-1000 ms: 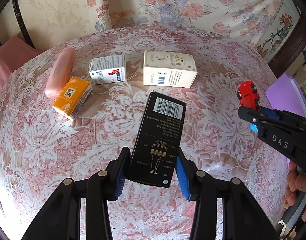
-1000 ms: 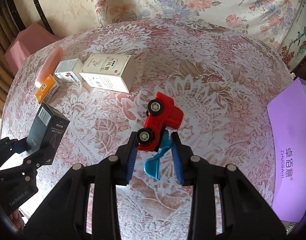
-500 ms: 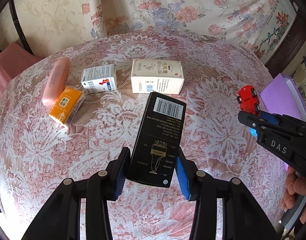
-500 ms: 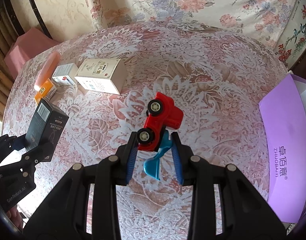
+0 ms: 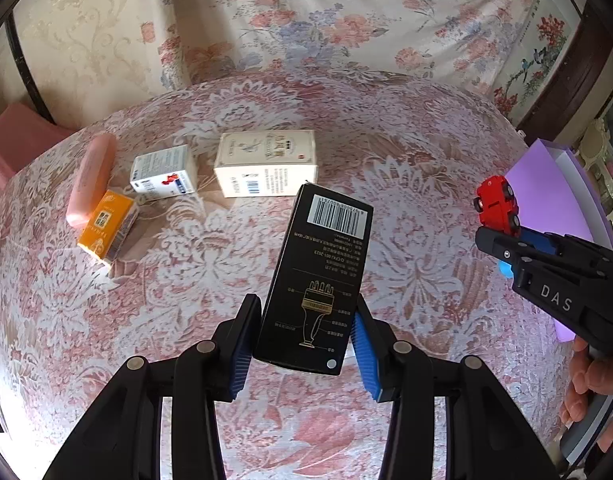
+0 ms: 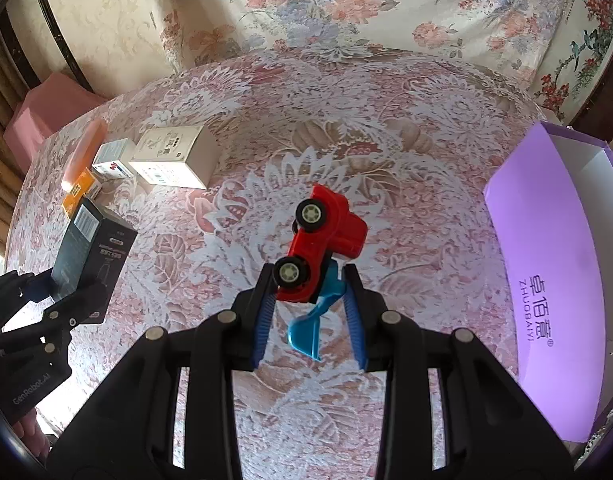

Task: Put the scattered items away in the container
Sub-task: 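Lift the black box and toy car and carry them over the purple box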

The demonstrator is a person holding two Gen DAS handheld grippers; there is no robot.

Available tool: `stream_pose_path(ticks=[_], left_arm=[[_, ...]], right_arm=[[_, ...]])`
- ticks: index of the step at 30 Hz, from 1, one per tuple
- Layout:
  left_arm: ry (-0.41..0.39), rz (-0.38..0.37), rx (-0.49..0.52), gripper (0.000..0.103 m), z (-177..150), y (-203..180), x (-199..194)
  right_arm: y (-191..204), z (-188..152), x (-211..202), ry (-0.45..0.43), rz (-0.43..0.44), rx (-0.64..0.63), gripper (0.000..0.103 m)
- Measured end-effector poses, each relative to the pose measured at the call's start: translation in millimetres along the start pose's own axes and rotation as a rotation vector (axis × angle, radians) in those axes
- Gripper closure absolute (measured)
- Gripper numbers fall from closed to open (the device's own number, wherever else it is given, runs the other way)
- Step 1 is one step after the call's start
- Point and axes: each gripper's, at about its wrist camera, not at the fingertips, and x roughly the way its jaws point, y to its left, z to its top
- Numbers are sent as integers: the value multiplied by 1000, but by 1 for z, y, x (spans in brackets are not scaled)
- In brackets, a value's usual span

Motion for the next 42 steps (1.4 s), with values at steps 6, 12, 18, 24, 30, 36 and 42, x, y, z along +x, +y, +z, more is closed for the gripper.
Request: stream_pose_path(ticks=[6,12,18,24,30,36,42], left_arm=[[-1,-3,20,58,2,-18,0],[-6,-9,42,58,6,-38,0],[-15,-20,63,58,11,-58,-2],[-26,-33,82,58,17,-77,-4],[-39,-52,103,58,23,-100,-6],[-51,-76,136,58,32,-127,-7],[-64,-105,174,58,41,-158,-8]], right_arm=[[-15,-1,-7,-9,5,16,67],[-33,-2,-15,-18,8,38,67],[-51,-3,-20,-26,0,60,67],[-70,-5,-27,-35,-15,84,67],[-91,-6,-35,-46,-30,110,67],[-114,-6,-44,-60,-53,137,67],[-140,-9,-51,-72,-70,174,67]])
